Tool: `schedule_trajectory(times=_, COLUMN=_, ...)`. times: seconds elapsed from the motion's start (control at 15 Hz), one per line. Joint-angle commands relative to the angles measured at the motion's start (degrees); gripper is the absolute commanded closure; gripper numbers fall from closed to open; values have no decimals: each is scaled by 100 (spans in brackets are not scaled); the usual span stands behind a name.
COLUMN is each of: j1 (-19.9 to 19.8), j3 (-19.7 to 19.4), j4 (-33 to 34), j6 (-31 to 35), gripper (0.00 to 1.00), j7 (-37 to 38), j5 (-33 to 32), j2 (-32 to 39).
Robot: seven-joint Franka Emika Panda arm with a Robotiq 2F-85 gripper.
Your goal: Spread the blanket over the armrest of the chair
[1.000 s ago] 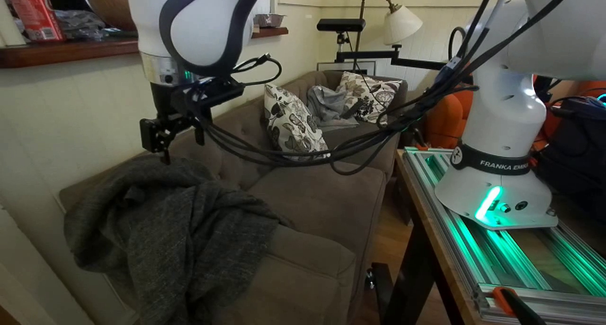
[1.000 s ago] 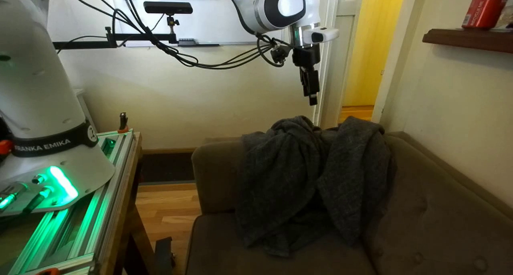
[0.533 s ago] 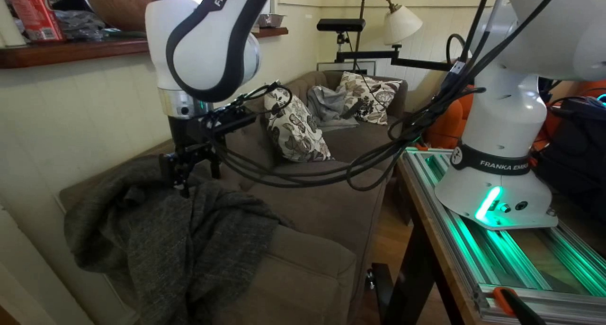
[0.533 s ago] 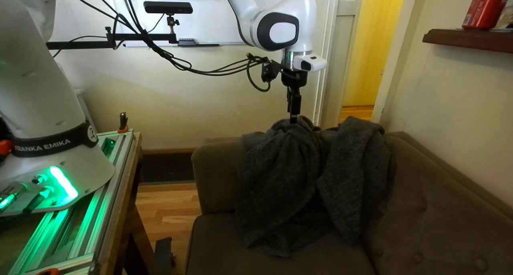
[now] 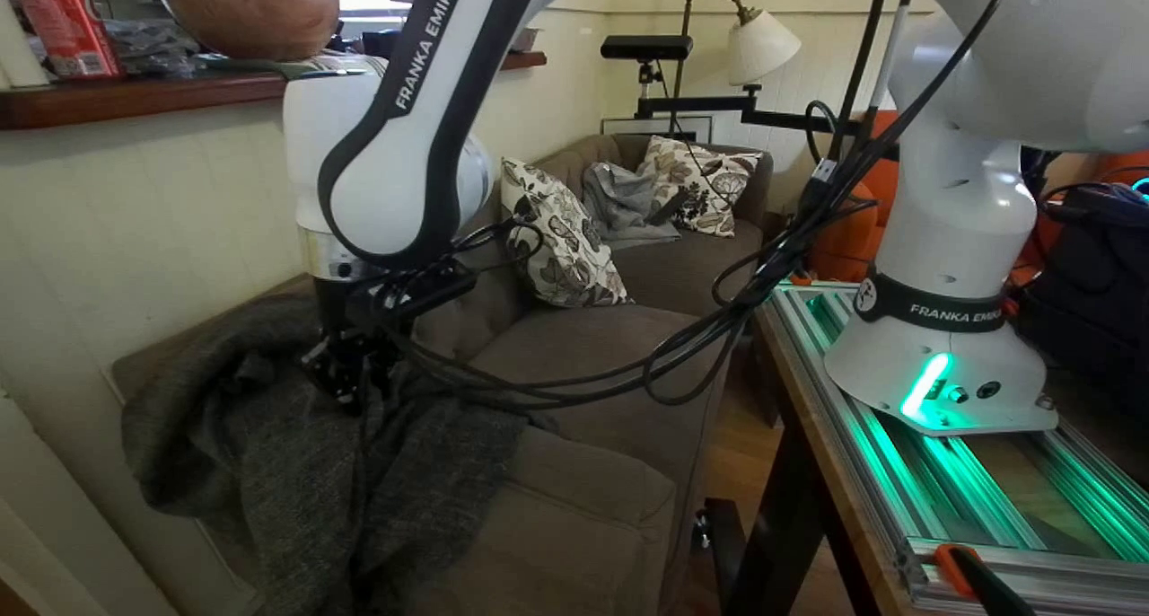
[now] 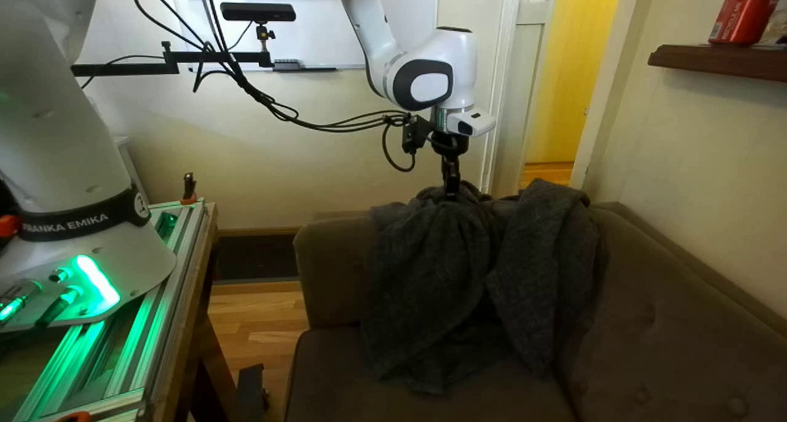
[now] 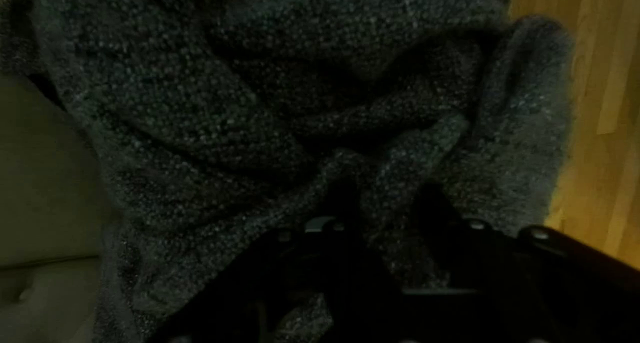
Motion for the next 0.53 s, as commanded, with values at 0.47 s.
schedule_trajectory(times=0.47, j1=53, j3=48, j4=-874, j6=-787, gripper=99, j7=130, j5=232, j2=-1168)
